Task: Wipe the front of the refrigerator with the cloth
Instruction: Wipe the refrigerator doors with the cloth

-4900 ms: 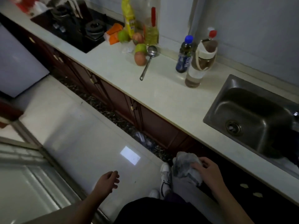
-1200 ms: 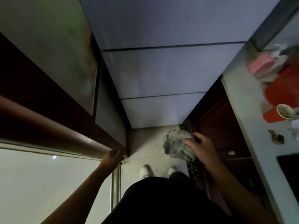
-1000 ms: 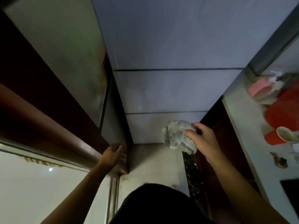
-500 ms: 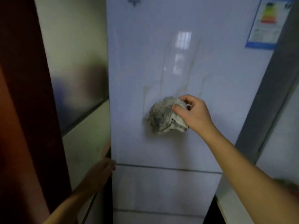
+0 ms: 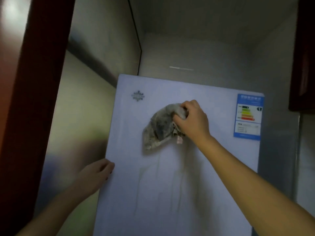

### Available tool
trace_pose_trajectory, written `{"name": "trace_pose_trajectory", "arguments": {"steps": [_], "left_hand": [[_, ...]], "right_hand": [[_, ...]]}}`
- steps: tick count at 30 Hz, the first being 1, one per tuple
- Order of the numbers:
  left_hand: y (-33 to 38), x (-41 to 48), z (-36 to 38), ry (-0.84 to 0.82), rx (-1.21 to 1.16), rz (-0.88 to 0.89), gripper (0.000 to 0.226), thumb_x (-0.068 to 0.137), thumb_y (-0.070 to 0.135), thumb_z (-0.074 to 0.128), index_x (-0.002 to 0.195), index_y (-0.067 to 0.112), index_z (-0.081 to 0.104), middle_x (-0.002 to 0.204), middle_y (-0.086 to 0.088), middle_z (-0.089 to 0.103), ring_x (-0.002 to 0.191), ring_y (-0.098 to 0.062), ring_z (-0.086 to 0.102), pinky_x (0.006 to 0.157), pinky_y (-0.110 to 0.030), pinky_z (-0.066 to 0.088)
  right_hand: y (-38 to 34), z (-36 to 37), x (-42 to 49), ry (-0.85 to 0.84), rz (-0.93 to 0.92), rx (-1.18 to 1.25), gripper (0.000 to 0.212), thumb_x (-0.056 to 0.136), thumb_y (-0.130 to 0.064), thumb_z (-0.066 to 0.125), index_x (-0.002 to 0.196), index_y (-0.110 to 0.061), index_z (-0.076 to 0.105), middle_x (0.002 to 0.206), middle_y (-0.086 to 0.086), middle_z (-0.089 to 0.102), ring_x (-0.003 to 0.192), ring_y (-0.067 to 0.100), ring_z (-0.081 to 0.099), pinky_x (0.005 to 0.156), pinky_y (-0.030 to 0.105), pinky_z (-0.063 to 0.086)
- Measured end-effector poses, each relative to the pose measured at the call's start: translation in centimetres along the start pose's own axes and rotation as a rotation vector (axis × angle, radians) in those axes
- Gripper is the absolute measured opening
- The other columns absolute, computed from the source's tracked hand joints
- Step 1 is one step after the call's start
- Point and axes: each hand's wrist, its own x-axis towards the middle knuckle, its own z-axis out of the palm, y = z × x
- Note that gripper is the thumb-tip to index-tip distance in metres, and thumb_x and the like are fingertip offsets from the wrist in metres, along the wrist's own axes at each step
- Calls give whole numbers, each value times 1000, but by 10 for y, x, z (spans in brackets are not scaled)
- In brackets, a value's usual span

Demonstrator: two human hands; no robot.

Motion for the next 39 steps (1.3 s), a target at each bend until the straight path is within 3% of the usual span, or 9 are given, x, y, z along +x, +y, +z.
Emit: {"name": "trace_pose_trajectory", "arguments": {"steps": [3,7,11,16,20,22,27,32,39], "left_hand": [[10,8,2,-22,19,18,34,102,43,50,85,19,65,85,1,71,79,-14,70,84,-42,56],[14,11,5,-25,107,60,33,101,47,50,82,23,61,78,4,68,76,-10,67,68,-31,49],[13,12,6,-3,147,74,30,102,46,49,85,26,62,82,6,69,76,-7,66,69,-30,49],[9,11,6,27,123,100,28,102,42,50,83,25,60,82,1,69,78,-15,66,77,-37,53],[9,6,7,45,171,132,22,102,44,48,91,30,60,84,6,68,76,-6,64,67,-28,48],[10,6,9,58,228,153,19,102,45,47,98,33,60,87,10,67,76,-1,61,62,-21,42],[14,8,13,203,370,256,39,102,47,41,121,21,64,111,3,67,101,-18,64,82,-35,53],[23,17,17,370,562,479,56,96,47,38,123,8,68,128,-14,66,113,-35,66,87,-43,56],[15,29,24,354,670,580,54,96,45,43,126,7,68,143,-19,58,126,-38,61,94,-43,55]], "right_hand": [[7,17,-5,-32,-111,-128,39,78,-29,75,113,-16,63,112,2,53,98,22,51,77,33,43],[6,29,-10,91,-423,-352,49,75,-10,70,123,-14,61,123,11,57,110,29,48,88,36,35],[7,37,-14,76,-601,-384,44,73,7,71,114,-7,71,115,16,68,103,39,63,83,44,51],[7,42,-23,57,-472,-251,36,85,1,65,120,-4,72,125,14,68,114,37,63,93,46,55],[3,51,-43,-49,-313,-199,54,94,-38,58,140,-11,59,149,8,53,139,27,45,114,41,38],[0,54,-46,-77,-293,-245,68,89,-50,65,144,-13,54,153,8,49,144,29,40,117,42,34],[-4,66,-54,-17,-286,-245,66,86,-36,72,144,-11,54,154,12,47,145,35,40,120,46,33],[2,85,-72,28,-442,-228,54,84,-24,73,135,-11,64,150,19,52,143,39,44,114,56,41],[7,100,-91,-21,-484,-203,65,80,-45,75,136,-13,64,153,13,50,148,32,38,122,50,31]]}}
